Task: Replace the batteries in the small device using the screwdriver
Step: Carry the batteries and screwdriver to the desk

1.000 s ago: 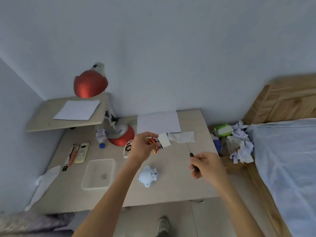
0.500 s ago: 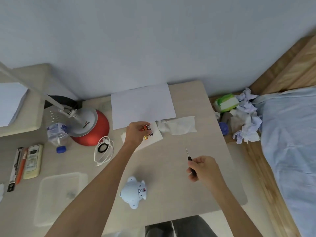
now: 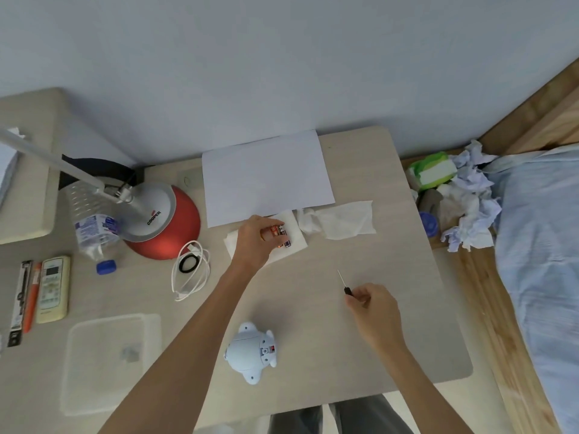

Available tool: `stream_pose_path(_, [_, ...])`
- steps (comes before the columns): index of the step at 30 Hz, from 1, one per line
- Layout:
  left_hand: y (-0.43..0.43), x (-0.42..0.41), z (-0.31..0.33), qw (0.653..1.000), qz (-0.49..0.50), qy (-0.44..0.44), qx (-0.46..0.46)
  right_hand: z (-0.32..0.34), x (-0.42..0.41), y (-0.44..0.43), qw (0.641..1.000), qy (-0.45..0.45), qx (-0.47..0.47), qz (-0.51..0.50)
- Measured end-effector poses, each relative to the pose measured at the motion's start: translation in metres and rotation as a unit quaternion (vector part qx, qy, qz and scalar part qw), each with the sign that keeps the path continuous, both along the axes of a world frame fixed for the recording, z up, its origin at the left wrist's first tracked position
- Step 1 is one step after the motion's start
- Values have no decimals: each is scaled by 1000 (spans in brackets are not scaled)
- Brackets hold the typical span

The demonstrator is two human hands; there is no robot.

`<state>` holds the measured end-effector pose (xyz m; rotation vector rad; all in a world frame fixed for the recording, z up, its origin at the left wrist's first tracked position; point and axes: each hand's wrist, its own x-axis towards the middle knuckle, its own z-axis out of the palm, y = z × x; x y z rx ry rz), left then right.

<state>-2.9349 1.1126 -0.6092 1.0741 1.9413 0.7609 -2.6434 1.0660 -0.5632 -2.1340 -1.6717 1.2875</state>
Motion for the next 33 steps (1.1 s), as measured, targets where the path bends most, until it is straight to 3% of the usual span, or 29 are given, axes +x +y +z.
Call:
stream_pose_path(12, [-12,-11,-9,999,-29,35,17,-12,-5,-22,995,-38,89,-7])
stream_pose_path(29, [-56,-32,27,994,-56,73,57,-37,2,-23,992,-54,114,31])
stream_pose_path(33, [-75,-39,49,987,-77,124,66,-42,3,-18,989,-83,106,54])
